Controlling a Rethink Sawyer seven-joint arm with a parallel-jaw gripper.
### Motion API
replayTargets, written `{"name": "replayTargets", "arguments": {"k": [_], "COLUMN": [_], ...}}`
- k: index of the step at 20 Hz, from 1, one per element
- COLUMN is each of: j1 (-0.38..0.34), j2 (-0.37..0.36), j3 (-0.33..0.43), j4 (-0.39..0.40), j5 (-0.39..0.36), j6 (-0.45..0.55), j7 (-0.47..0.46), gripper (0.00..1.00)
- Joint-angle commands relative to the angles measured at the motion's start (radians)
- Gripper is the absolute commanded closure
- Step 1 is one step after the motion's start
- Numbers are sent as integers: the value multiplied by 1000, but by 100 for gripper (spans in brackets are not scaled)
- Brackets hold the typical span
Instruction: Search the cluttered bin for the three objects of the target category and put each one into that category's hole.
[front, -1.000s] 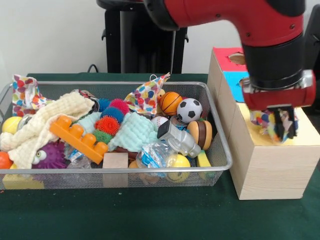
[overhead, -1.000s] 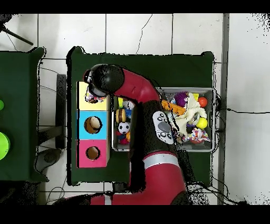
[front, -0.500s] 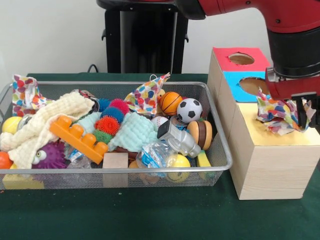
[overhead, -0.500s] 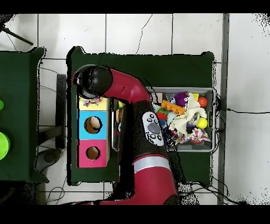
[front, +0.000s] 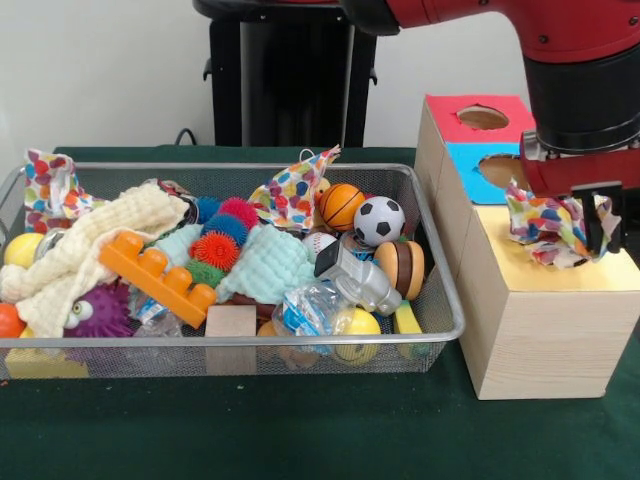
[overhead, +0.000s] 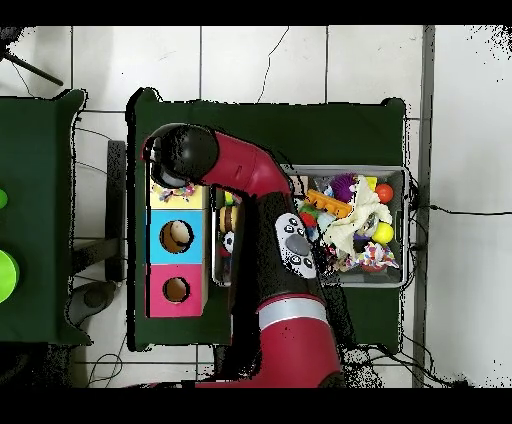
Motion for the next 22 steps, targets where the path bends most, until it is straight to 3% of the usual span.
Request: {"name": "replayTargets", "arguments": {"k": [1, 15, 22], "j1": [-43, -60, -30], "j2": [6, -9, 84], "j3": [60, 70, 55], "j4": [165, 213, 159], "j5": [5, -10, -36], "j6": [19, 35, -8], "j7": [95, 69, 83], "gripper": [100, 100, 100]}}
